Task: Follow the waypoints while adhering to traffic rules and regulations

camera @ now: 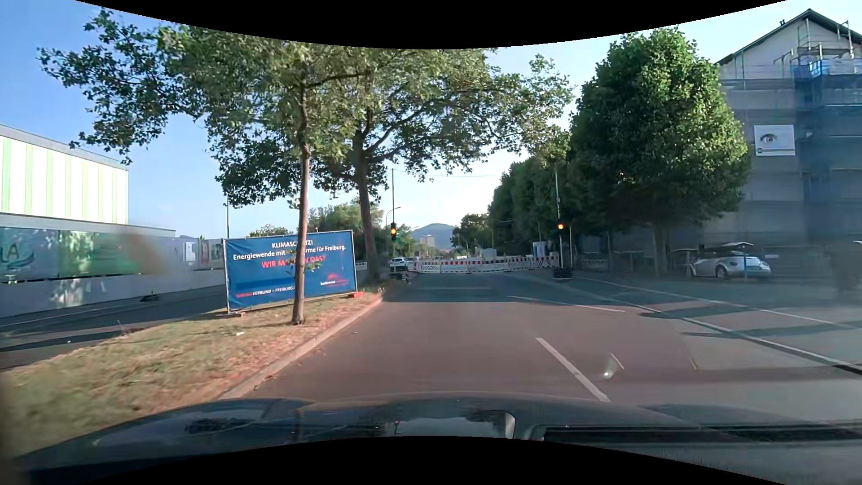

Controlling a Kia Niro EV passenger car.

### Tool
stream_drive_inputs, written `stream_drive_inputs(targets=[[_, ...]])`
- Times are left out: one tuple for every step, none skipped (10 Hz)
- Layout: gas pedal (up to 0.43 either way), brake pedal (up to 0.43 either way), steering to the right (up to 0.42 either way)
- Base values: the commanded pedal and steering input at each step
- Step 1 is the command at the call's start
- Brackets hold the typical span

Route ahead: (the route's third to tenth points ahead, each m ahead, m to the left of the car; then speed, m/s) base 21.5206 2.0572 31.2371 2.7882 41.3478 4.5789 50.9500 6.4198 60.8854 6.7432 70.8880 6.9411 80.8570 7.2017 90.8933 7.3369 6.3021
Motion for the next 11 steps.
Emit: stream_drive_inputs(targets=[[0.028, 0.000, 0.005], [0.028, 0.000, 0.005], [0.028, 0.000, 0.005], [0.000, 0.000, 0.005], [0.000, 0.000, 0.004], [0.000, 0.037, -0.004], [0.000, 0.104, -0.014], [0.000, 0.183, -0.023], [0.000, 0.207, -0.027], [0.000, 0.232, -0.027], [0.000, 0.238, -0.027]])
